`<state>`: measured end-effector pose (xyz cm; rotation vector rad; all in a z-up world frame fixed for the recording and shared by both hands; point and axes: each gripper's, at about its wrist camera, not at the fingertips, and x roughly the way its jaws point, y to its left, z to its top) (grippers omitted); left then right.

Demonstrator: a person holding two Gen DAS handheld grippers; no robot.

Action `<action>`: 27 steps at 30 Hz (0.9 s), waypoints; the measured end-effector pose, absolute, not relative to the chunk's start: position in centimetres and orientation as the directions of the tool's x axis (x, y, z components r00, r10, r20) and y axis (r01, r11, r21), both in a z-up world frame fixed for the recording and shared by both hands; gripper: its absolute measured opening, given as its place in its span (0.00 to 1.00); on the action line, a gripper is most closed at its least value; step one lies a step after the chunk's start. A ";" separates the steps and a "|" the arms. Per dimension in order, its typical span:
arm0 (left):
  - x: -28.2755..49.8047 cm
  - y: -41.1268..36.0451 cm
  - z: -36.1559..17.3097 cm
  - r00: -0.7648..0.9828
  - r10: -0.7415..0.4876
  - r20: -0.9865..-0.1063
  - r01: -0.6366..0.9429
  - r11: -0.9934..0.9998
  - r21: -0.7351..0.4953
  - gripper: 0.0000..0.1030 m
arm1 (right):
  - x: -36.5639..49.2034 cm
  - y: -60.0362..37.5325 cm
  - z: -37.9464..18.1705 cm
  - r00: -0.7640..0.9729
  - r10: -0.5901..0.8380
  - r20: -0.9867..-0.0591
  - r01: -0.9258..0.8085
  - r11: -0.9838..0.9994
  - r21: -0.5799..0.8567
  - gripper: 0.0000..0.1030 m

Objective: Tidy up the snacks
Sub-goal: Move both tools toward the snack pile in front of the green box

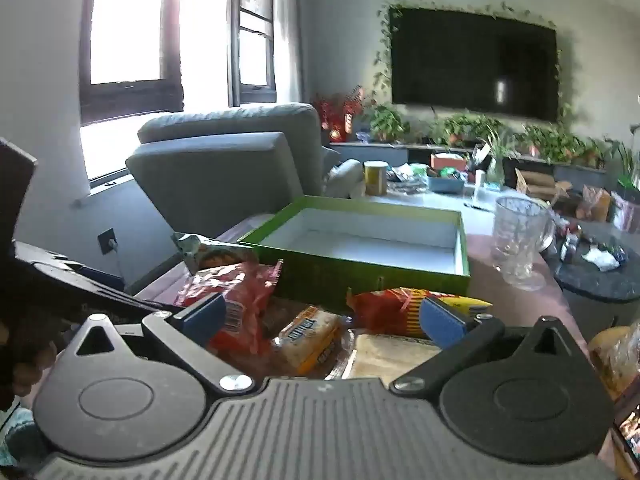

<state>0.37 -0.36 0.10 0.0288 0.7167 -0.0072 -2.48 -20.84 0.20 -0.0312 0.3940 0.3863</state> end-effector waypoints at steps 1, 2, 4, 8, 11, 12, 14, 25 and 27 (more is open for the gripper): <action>0.3 -0.3 0.0 0.752 -0.018 -0.659 0.021 1.000 -0.004 0.99 | -2.2 -20.8 0.2 0.849 0.373 -0.375 -0.383 0.922 0.049 0.66; 0.0 0.2 0.0 0.762 -0.044 -0.647 0.030 0.999 -0.032 0.99 | -1.8 -20.9 0.1 0.846 0.383 -0.371 -0.391 0.919 0.054 0.66; -0.1 0.3 0.1 0.756 -0.083 -0.649 0.049 0.996 -0.071 0.99 | -1.4 -21.4 0.0 0.858 0.395 -0.328 -0.399 0.915 0.058 0.66; -0.5 -0.2 -0.1 0.752 -0.101 -0.652 0.084 0.995 -0.057 0.99 | -3.0 -21.0 -0.2 0.880 0.373 -0.293 -0.382 0.924 0.029 0.66; -0.5 -0.6 -0.4 0.746 -0.106 -0.658 0.099 0.994 -0.049 0.99 | -2.7 -20.6 -0.5 0.876 0.356 -0.325 -0.364 0.931 0.038 0.66; -0.5 -0.7 -0.4 0.744 -0.108 -0.660 0.102 0.994 -0.048 0.99 | -2.6 -20.1 -0.9 0.877 0.348 -0.330 -0.358 0.933 0.034 0.66; -0.5 -0.9 -0.5 0.741 -0.113 -0.662 0.111 0.993 -0.046 0.99 | -2.6 -20.3 -1.0 0.876 0.350 -0.332 -0.357 0.933 0.041 0.66; -0.4 -1.0 -0.8 0.738 -0.110 -0.666 0.111 0.993 -0.040 0.99 | -2.4 -20.8 -1.5 0.873 0.347 -0.343 -0.344 0.936 0.072 0.66; -0.3 -1.0 -0.8 0.738 -0.110 -0.666 0.111 0.993 -0.040 0.99 | -2.2 -20.9 -1.5 0.872 0.347 -0.345 -0.342 0.936 0.076 0.66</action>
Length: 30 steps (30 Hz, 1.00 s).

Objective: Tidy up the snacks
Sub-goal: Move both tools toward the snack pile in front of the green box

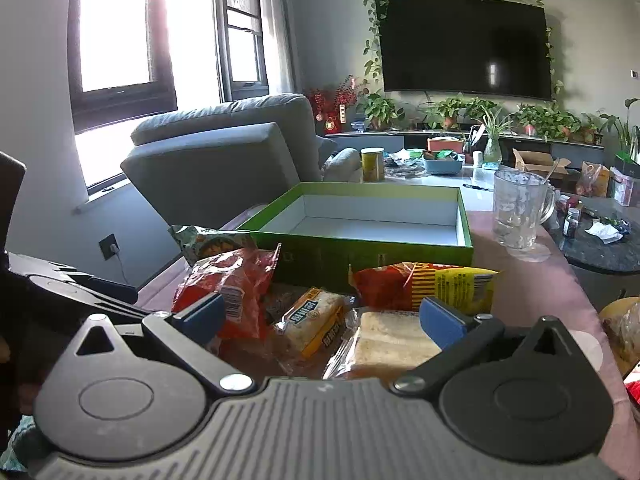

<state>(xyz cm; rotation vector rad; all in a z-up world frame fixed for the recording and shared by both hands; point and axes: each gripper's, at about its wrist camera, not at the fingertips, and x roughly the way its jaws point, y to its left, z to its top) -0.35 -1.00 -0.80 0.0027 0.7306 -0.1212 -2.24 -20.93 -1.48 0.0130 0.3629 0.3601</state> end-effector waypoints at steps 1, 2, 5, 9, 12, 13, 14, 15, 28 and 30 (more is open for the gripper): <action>-0.3 -1.0 -0.8 0.738 -0.109 -0.666 0.111 0.993 -0.040 0.99 | -2.2 -21.0 -1.5 0.870 0.352 -0.345 -0.346 0.935 0.082 0.66; -0.4 -1.0 -0.8 0.738 -0.109 -0.666 0.111 0.993 -0.039 0.99 | -2.3 -21.1 -1.5 0.868 0.358 -0.344 -0.350 0.933 0.087 0.66; -0.3 -1.0 -0.9 0.736 -0.106 -0.669 0.106 0.993 -0.041 0.99 | -2.3 -21.1 -1.5 0.870 0.356 -0.341 -0.349 0.933 0.082 0.66; -0.3 -1.0 -1.0 0.732 -0.107 -0.673 0.102 0.994 -0.047 0.99 | -2.3 -21.1 -1.5 0.869 0.354 -0.346 -0.348 0.934 0.081 0.66; -0.4 -1.1 -1.0 0.737 -0.113 -0.666 0.116 0.992 -0.040 0.99 | -2.2 -21.2 -1.6 0.868 0.349 -0.354 -0.342 0.936 0.085 0.66; -0.4 -1.2 -1.0 0.739 -0.116 -0.664 0.122 0.992 -0.037 0.99 | -2.2 -21.2 -1.6 0.868 0.346 -0.356 -0.339 0.937 0.086 0.66; -0.5 -1.2 -1.0 0.740 -0.118 -0.662 0.126 0.991 -0.036 0.99 | -2.1 -21.2 -1.6 0.868 0.345 -0.358 -0.336 0.938 0.087 0.66; -0.5 -1.3 -1.0 0.740 -0.121 -0.661 0.130 0.991 -0.035 0.99 | -2.1 -21.3 -1.6 0.868 0.343 -0.359 -0.334 0.939 0.088 0.66; -0.6 -1.6 -1.0 0.741 -0.124 -0.660 0.137 0.990 -0.032 0.99 | -1.9 -21.6 -1.8 0.869 0.326 -0.373 -0.313 0.945 0.097 0.66; -0.6 -1.7 -1.0 0.739 -0.124 -0.662 0.138 0.990 -0.032 0.99 | -1.9 -21.6 -1.8 0.869 0.325 -0.374 -0.312 0.945 0.097 0.66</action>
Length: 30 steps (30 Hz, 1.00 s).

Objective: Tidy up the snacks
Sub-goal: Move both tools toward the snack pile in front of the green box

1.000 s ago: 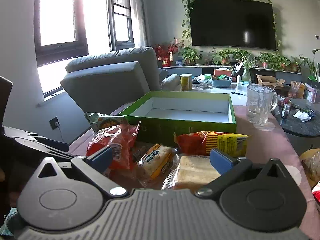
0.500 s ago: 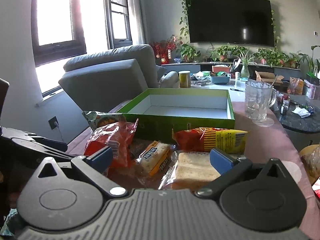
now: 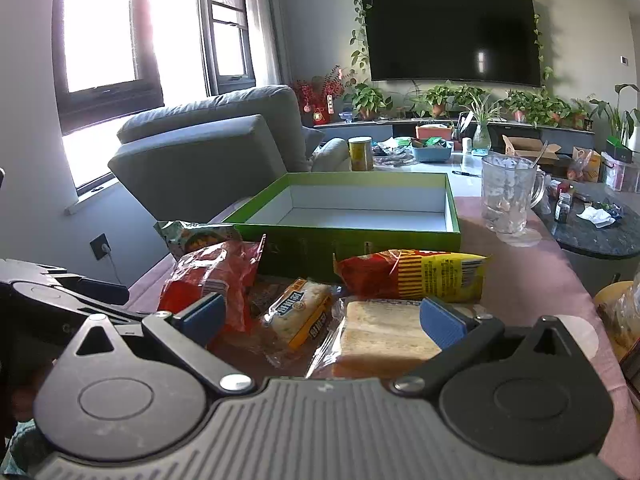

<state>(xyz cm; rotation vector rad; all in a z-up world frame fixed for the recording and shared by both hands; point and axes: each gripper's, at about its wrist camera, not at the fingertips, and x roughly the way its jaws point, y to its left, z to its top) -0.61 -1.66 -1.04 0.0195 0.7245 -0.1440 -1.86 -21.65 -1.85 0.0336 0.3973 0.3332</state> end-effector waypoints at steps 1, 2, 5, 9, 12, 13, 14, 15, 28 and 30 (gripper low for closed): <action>-0.6 -1.7 -1.0 0.739 -0.126 -0.662 0.140 0.990 -0.033 0.99 | -1.8 -21.7 -1.9 0.868 0.324 -0.375 -0.311 0.945 0.097 0.66; -0.6 -1.7 -1.0 0.739 -0.130 -0.661 0.142 0.989 -0.035 0.99 | -1.8 -21.7 -1.8 0.868 0.324 -0.375 -0.310 0.946 0.098 0.66; -0.7 -1.8 -1.0 0.740 -0.137 -0.659 0.149 0.988 -0.038 0.99 | -1.8 -21.7 -1.8 0.869 0.324 -0.375 -0.310 0.946 0.098 0.66; -0.7 -1.9 -0.9 0.741 -0.141 -0.657 0.155 0.987 -0.037 0.99 | -1.8 -21.7 -1.8 0.868 0.324 -0.375 -0.310 0.946 0.099 0.66; -0.7 -2.0 -0.9 0.741 -0.141 -0.657 0.155 0.987 -0.036 0.99 | -1.8 -21.8 -1.8 0.868 0.324 -0.375 -0.310 0.945 0.100 0.66; -0.7 -2.0 -0.8 0.741 -0.141 -0.656 0.156 0.987 -0.036 0.99 | -1.8 -21.7 -1.8 0.868 0.324 -0.375 -0.310 0.946 0.099 0.66; -0.7 -2.0 -0.8 0.741 -0.141 -0.656 0.157 0.987 -0.036 0.99 | -1.8 -21.7 -1.8 0.868 0.324 -0.375 -0.310 0.945 0.099 0.66; -0.8 -2.1 -0.8 0.741 -0.142 -0.656 0.157 0.987 -0.036 0.99 | -1.8 -21.7 -1.8 0.868 0.325 -0.375 -0.310 0.945 0.100 0.66; -0.9 -2.1 -0.8 0.745 -0.141 -0.652 0.159 0.987 -0.032 0.99 | -1.9 -22.1 -1.9 0.871 0.317 -0.375 -0.298 0.948 0.108 0.66; -0.9 -2.2 -0.8 0.745 -0.142 -0.652 0.161 0.986 -0.031 0.99 | -2.0 -22.0 -1.9 0.872 0.315 -0.375 -0.296 0.949 0.108 0.66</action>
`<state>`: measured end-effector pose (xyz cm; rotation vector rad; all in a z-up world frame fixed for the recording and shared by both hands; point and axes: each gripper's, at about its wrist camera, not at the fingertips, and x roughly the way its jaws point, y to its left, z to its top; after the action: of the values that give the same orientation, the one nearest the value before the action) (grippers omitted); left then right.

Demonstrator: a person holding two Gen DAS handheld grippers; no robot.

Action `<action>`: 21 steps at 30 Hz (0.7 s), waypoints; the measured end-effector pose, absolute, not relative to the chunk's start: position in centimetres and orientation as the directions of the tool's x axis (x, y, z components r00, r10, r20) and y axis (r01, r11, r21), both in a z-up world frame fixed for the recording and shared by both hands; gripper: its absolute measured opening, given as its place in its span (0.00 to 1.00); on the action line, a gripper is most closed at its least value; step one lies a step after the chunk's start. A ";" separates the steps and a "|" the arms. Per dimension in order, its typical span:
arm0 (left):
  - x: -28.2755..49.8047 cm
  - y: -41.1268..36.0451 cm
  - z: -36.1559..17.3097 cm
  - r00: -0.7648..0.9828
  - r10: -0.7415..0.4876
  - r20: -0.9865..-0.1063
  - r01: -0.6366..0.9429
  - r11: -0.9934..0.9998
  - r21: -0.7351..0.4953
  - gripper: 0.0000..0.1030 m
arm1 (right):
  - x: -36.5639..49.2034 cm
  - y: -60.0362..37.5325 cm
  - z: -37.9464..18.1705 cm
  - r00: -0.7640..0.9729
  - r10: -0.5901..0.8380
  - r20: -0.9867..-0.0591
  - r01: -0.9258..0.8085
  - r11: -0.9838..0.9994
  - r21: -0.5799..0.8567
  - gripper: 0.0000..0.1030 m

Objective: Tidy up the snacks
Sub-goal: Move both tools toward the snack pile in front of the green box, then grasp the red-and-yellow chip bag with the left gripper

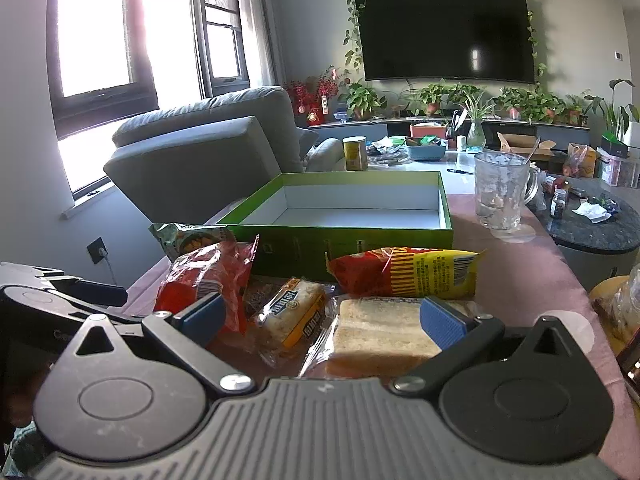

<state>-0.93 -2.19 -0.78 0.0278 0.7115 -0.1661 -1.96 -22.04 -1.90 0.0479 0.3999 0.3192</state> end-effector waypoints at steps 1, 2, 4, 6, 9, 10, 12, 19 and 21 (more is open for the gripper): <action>-0.9 -2.2 -0.8 0.744 -0.144 -0.652 0.163 0.986 -0.031 0.99 | -2.0 -22.1 -1.9 0.872 0.314 -0.376 -0.295 0.949 0.109 0.66; -1.0 -2.3 -0.8 0.744 -0.145 -0.652 0.165 0.986 -0.030 0.99 | -2.0 -22.1 -1.9 0.872 0.313 -0.377 -0.293 0.950 0.111 0.66; -1.0 -2.4 -0.8 0.743 -0.146 -0.653 0.168 0.985 -0.029 0.99 | -2.0 -22.2 -2.0 0.872 0.311 -0.379 -0.290 0.950 0.114 0.66; -1.0 -2.5 -0.8 0.742 -0.147 -0.654 0.170 0.985 -0.028 0.99 | -2.0 -22.2 -2.0 0.872 0.310 -0.380 -0.287 0.951 0.117 0.66; -1.1 -2.8 -0.8 0.742 -0.148 -0.654 0.175 0.984 -0.025 0.99 | -2.0 -22.5 -2.0 0.873 0.308 -0.379 -0.282 0.951 0.124 0.66; -1.0 -2.9 -0.8 0.742 -0.148 -0.653 0.176 0.984 -0.023 0.99 | -1.9 -22.5 -2.1 0.873 0.307 -0.379 -0.280 0.952 0.127 0.66; -1.0 -3.1 -0.8 0.742 -0.151 -0.653 0.182 0.983 -0.021 0.99 | -1.8 -22.7 -2.1 0.872 0.305 -0.382 -0.276 0.952 0.131 0.66; -0.3 -4.0 -0.2 0.752 -0.158 -0.640 0.201 0.980 -0.006 0.99 | -1.5 -23.6 -1.7 0.889 0.281 -0.362 -0.254 0.960 0.120 0.66; 0.0 -4.3 0.1 0.753 -0.167 -0.636 0.207 0.978 -0.011 0.99 | -1.2 -24.5 -1.5 0.901 0.259 -0.349 -0.232 0.966 0.118 0.66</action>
<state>-0.04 -4.27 0.07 0.0611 0.6879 -0.2046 -1.18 -24.46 -1.50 0.0743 0.3705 0.2537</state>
